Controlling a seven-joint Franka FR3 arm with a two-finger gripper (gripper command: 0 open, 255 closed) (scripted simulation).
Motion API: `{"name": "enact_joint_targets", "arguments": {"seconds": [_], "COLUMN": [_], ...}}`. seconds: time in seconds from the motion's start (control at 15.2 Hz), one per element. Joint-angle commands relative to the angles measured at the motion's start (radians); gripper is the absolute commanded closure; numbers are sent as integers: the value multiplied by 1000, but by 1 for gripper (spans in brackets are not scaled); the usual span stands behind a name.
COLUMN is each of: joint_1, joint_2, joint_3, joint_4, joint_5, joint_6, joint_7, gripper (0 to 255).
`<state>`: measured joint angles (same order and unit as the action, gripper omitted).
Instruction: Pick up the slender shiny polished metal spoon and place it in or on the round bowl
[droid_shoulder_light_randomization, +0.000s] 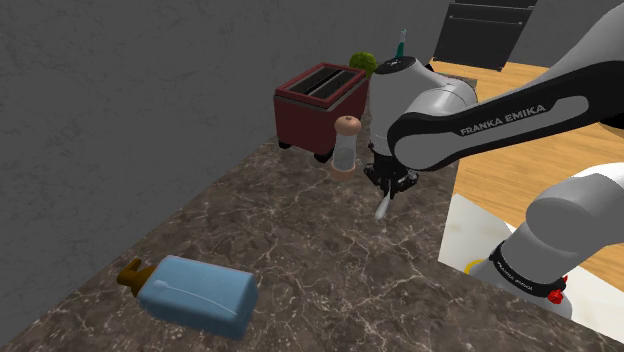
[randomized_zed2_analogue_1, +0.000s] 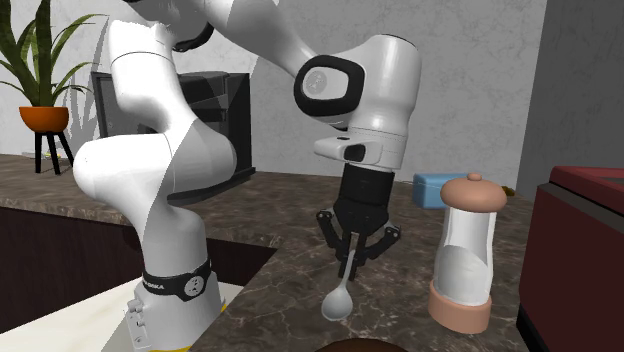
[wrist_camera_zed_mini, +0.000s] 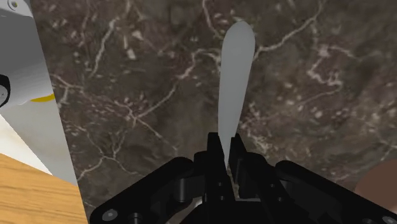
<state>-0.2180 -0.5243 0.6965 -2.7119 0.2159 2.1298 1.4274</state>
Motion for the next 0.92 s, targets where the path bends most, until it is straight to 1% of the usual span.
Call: {"name": "enact_joint_targets", "arguments": {"seconds": [0.0, 0.86], "joint_1": [3, 20], "joint_2": [-15, -117], "joint_3": [-10, -86], "joint_4": [12, 122], "joint_5": [0, -13], "joint_6": [-28, -237], "joint_7": [-6, -44], "gripper": [255, 255]}}
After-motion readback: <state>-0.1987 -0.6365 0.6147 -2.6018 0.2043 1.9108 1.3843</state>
